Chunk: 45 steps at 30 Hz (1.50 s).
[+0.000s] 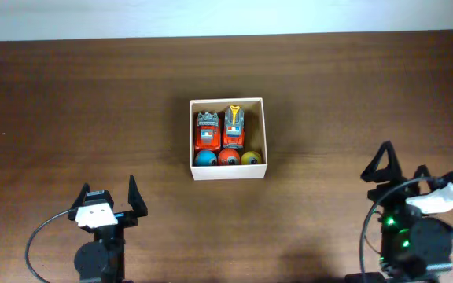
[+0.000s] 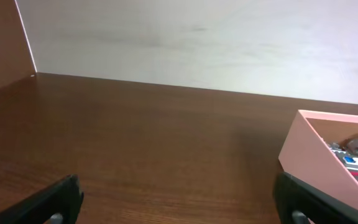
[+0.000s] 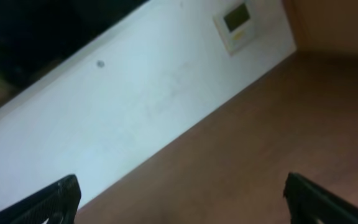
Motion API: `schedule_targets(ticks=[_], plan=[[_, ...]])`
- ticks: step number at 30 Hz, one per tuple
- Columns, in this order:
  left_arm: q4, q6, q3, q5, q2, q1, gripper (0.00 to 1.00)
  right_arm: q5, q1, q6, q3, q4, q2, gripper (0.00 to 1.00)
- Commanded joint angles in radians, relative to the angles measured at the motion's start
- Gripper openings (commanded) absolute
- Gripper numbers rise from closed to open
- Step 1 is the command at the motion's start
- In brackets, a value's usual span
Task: Pack container
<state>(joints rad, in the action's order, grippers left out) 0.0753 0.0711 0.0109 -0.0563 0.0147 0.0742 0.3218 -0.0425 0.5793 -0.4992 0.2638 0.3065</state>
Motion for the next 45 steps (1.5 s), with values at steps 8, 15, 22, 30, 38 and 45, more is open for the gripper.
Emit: schedule_targets(ticks=[8, 15, 22, 30, 38, 45], plan=[[0.005, -0.013, -0.002, 0.008, -0.010, -0.004, 0.99, -0.038, 0.006, -0.002, 0.284, -0.149, -0.283, 0.98], [0.005, -0.013, -0.002, 0.008, -0.010, -0.004, 0.99, -0.044, 0.006, -0.003, 0.336, -0.156, -0.303, 0.99], [0.005, -0.013, -0.002, 0.008, -0.010, -0.004, 0.99, -0.053, 0.005, -0.051, 0.415, -0.157, -0.303, 0.99], [0.005, -0.013, -0.002, 0.008, -0.010, -0.004, 0.99, -0.129, 0.004, -0.227, 0.462, -0.174, -0.303, 0.99], [0.005, -0.013, -0.002, 0.008, -0.010, -0.004, 0.99, -0.270, 0.004, -0.492, 0.462, -0.168, -0.303, 0.99], [0.005, -0.013, -0.002, 0.008, -0.010, -0.004, 0.99, -0.311, 0.004, -0.566, 0.462, -0.116, -0.303, 0.99]])
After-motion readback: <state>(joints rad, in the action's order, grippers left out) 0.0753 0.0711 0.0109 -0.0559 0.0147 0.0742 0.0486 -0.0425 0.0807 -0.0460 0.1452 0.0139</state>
